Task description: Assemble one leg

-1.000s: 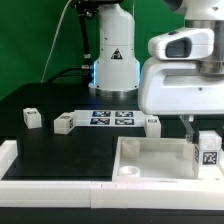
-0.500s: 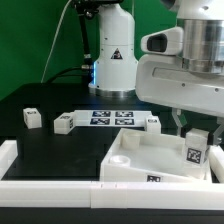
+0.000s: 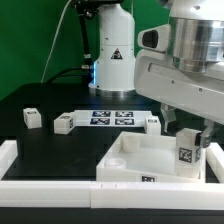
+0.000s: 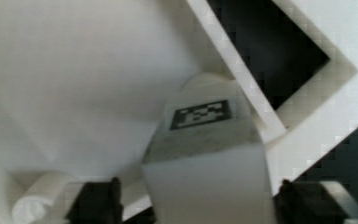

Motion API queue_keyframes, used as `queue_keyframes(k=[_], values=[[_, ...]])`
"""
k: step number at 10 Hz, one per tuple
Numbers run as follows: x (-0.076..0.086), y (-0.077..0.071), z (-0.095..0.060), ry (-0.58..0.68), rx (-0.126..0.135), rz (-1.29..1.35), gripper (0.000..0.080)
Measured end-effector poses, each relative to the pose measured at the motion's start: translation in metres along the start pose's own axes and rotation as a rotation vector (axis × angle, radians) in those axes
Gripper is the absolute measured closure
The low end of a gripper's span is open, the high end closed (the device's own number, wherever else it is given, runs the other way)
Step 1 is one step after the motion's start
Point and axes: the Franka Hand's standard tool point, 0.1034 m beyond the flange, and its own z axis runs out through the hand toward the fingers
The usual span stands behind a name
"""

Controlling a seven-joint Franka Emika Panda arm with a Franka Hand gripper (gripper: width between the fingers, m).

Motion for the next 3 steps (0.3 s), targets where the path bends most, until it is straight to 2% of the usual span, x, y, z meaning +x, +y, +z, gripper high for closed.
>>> queue_keyframes(k=[1,2,3], values=[[0.0000,0.0000,0.0000,0.000,0.000,0.000,0.0204],[0.0000,0.0000,0.0000,0.000,0.000,0.000,0.0204],[0.0000,0.0000,0.0000,0.000,0.000,0.000,0.0161]])
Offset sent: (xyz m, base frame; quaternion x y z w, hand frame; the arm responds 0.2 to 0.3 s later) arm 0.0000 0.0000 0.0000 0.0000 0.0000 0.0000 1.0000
